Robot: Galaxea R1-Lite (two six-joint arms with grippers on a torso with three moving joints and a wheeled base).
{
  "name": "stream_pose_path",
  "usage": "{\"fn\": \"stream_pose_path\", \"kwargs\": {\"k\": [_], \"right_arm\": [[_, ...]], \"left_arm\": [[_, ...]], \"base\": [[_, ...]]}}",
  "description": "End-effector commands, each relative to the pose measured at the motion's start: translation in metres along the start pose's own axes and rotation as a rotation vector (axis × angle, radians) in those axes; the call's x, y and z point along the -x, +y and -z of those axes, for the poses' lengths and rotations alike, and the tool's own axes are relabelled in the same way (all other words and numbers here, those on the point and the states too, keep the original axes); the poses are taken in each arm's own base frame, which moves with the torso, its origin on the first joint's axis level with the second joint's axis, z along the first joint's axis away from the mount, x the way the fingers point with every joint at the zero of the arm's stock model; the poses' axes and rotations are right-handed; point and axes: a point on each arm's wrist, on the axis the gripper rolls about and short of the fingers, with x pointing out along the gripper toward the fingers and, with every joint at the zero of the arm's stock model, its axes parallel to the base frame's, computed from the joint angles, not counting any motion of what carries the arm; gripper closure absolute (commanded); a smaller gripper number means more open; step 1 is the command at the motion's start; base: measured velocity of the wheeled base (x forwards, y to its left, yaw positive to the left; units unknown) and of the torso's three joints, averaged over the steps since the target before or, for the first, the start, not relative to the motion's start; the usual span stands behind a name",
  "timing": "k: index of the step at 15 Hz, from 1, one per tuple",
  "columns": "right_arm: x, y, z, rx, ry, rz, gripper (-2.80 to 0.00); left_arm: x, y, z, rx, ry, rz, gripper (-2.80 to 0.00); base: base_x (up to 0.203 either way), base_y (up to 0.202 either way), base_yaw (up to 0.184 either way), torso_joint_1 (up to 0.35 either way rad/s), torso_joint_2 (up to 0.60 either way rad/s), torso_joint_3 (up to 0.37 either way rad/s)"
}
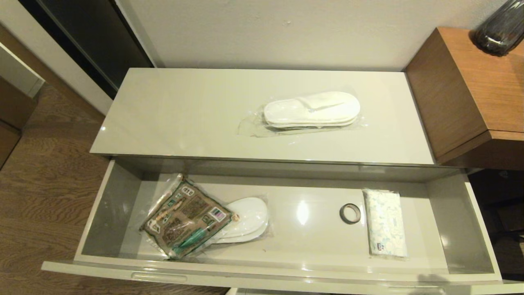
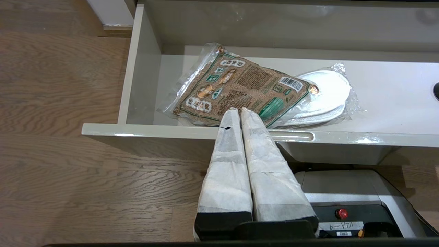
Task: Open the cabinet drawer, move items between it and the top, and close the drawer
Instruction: Pick up the disposable slippers on the table
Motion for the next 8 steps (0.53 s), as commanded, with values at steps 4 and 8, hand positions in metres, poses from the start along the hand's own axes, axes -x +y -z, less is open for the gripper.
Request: {"fn": "stream_pose_path", "kwargs": {"k": [4,8], "right_arm": [[0.050,-0.051,0.102,0.039,-0.070,-0.169,0.00],[0.021,-0.040,0.150,0.134,-0.190,-0.235,0.00]], "left_arm": [[0.000,0.000,0.000,0.001,0.001,0.000,0.00],[0.000,0.000,0.000,0.001,0.001,0.000,0.00]], "base": [[0.000,0.000,0.000,0.000,0.00,0.000],[0.000,0.000,0.000,0.000,0.00,0.000]]}}
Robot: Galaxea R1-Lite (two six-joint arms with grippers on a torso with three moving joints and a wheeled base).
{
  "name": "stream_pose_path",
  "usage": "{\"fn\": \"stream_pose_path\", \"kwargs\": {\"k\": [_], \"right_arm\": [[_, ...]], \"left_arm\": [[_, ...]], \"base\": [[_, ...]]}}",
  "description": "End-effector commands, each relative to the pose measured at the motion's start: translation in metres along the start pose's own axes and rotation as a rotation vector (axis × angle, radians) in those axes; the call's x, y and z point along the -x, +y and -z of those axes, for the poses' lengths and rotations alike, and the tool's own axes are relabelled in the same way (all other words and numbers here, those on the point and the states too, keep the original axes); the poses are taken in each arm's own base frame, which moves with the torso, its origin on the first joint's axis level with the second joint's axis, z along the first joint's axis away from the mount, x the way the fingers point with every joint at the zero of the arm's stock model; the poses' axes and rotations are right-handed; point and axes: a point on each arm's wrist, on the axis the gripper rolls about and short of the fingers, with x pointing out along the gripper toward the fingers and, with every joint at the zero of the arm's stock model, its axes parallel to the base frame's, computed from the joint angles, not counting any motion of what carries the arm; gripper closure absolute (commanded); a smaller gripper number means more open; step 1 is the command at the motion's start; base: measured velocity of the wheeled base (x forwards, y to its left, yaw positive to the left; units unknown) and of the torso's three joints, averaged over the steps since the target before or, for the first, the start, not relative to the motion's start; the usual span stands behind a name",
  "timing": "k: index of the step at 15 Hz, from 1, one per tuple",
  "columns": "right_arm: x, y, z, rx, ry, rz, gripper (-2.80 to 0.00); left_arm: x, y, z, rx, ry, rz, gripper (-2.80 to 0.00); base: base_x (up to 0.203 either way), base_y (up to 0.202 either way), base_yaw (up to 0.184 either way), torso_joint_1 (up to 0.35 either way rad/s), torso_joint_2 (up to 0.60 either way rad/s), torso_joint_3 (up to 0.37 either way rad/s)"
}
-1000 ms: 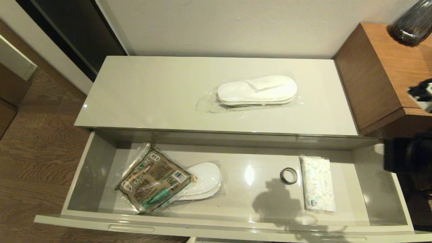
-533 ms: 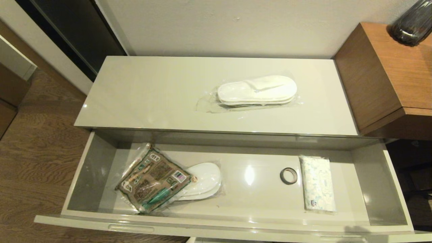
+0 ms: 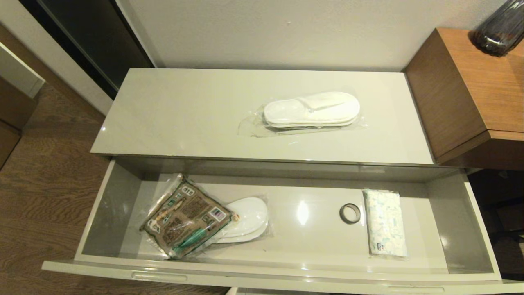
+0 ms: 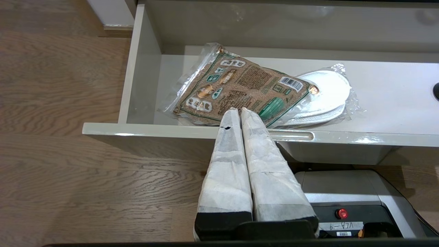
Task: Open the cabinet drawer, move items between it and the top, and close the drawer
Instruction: Pick up the disposable slippers on the table
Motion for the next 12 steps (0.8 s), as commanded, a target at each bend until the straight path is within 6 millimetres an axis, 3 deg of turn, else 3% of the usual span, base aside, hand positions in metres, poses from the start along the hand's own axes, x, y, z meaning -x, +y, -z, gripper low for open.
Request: {"fn": "stream_pose_path", "kwargs": {"k": [1,4,9,12], "right_arm": [[-0.015,0.002,0.036,0.037,-0.204,-0.007,0.00],[-0.042,0.007,0.041,0.179,-0.446,0.048,0.00],[-0.045,0.007,0.043,0.256,-0.450,0.093,0.00],[-0.061,0.009,0.049,0.270,-0.364,0.142,0.00]], "left_arm": [[0.000,0.000,0.000,0.001,0.001,-0.001,0.00],[0.000,0.000,0.000,0.001,0.001,0.000,0.00],[0.000,0.000,0.000,0.001,0.001,0.000,0.00],[0.000,0.000,0.000,0.001,0.001,0.000,0.00]], "base": [[0.000,0.000,0.000,0.000,0.00,0.000],[0.000,0.000,0.000,0.000,0.00,0.000],[0.000,0.000,0.000,0.000,0.00,0.000],[0.000,0.000,0.000,0.000,0.00,0.000]]}}
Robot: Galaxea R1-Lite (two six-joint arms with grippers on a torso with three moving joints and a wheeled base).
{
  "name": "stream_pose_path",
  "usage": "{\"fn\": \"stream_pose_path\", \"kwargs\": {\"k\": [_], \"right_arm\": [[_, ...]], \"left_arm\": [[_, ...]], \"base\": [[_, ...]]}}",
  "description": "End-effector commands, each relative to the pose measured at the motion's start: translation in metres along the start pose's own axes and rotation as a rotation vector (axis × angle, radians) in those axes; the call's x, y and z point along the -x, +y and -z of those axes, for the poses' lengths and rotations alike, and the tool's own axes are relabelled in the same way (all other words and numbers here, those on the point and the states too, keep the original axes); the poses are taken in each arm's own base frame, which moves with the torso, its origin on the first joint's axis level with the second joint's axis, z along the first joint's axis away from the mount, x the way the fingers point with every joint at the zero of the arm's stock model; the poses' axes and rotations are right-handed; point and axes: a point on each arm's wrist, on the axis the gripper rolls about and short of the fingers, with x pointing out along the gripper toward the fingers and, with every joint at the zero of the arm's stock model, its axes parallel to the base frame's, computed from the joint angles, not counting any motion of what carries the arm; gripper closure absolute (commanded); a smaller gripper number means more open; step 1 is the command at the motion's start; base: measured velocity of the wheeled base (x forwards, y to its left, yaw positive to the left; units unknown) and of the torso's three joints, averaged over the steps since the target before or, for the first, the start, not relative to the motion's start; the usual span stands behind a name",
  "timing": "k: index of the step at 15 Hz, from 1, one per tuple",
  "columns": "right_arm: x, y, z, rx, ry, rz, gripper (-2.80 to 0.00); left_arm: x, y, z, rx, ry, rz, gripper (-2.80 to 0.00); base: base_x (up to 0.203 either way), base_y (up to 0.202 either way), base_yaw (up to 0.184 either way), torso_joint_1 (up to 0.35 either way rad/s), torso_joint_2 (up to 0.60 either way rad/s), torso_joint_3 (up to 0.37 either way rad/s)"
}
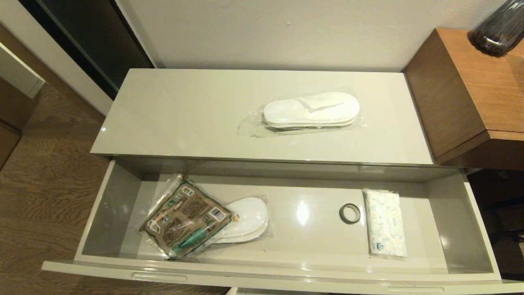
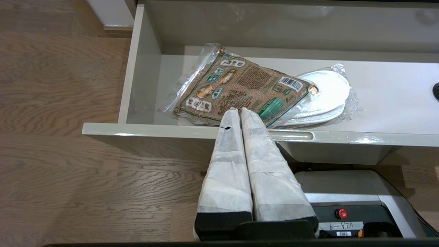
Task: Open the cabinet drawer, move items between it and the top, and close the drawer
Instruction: Pick up the disposable slippers on the table
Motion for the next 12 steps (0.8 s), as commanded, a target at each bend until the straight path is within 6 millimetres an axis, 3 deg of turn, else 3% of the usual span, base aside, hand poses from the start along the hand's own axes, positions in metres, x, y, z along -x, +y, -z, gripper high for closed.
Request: {"fn": "stream_pose_path", "kwargs": {"k": [1,10,12], "right_arm": [[-0.010,0.004,0.010,0.025,0.075,0.034,0.00],[-0.019,0.007,0.019,0.040,0.138,0.121,0.00],[-0.012,-0.004,-0.013,0.026,-0.006,0.188,0.00]], "left_arm": [[0.000,0.000,0.000,0.001,0.001,-0.001,0.00],[0.000,0.000,0.000,0.001,0.001,0.000,0.00],[0.000,0.000,0.000,0.001,0.001,-0.001,0.00]], "base": [[0.000,0.000,0.000,0.000,0.00,0.000],[0.000,0.000,0.000,0.000,0.00,0.000],[0.000,0.000,0.000,0.000,0.00,0.000]]}}
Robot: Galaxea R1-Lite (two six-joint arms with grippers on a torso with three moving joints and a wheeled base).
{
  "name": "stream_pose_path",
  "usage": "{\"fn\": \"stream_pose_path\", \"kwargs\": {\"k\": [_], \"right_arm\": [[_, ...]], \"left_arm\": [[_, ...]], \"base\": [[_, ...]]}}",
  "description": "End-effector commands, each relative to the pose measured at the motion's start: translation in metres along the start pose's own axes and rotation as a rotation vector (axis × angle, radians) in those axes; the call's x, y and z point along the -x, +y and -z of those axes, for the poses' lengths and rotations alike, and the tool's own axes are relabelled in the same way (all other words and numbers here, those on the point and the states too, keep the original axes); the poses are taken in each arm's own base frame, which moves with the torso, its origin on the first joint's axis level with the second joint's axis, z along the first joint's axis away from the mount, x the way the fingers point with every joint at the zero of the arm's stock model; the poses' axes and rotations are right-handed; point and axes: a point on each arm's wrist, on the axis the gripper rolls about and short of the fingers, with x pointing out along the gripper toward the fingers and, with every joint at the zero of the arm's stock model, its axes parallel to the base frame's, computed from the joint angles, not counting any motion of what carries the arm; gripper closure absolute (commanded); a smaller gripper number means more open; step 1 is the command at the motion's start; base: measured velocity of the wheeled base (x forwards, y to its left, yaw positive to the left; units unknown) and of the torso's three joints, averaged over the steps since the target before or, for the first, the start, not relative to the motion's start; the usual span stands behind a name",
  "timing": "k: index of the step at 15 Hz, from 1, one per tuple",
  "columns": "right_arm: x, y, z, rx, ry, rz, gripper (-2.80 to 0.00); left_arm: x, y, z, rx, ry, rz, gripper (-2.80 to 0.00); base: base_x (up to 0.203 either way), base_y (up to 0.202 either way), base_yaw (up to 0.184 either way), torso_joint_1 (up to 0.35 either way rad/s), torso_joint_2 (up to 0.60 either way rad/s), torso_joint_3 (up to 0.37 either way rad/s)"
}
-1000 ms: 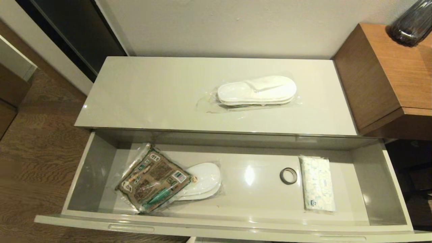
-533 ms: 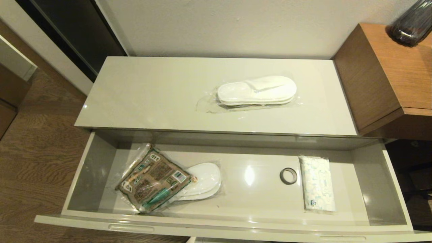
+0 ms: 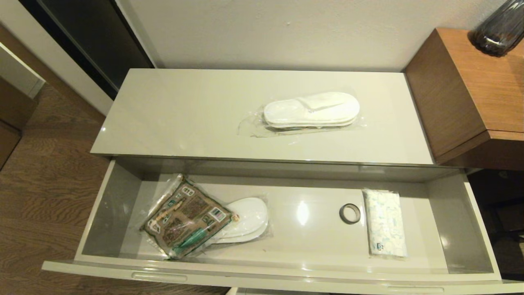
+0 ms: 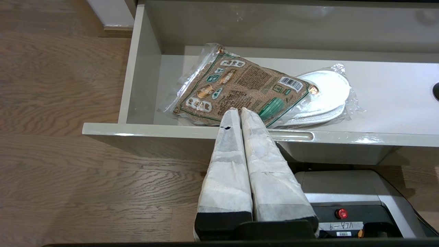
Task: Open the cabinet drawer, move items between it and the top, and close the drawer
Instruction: Pick up the disposable slippers on the table
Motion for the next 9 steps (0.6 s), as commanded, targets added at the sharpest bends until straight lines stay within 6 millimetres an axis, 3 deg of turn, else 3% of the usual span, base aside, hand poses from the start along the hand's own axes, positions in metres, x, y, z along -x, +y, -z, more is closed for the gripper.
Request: {"fn": "stream_pose_path", "kwargs": {"k": [1,3,5,9], "right_arm": [[0.004,-0.013,-0.036,-0.019,-0.094,0.051,0.00],[0.000,-0.029,-0.092,-0.078,-0.114,0.108,0.00],[-0.015,-0.034,-0.133,-0.144,-0.079,0.129,0.00],[-0.084,-0.016,-0.189,-0.114,0.008,0.056,0.00]], "left_arm": [[0.000,0.000,0.000,0.001,0.001,-0.001,0.00],[0.000,0.000,0.000,0.001,0.001,0.000,0.00],[0.000,0.000,0.000,0.001,0.001,-0.001,0.00],[0.000,0.000,0.000,0.001,0.001,-0.001,0.00]], "base": [[0.000,0.000,0.000,0.000,0.00,0.000],[0.000,0.000,0.000,0.000,0.00,0.000],[0.000,0.000,0.000,0.000,0.00,0.000],[0.000,0.000,0.000,0.000,0.00,0.000]]}}
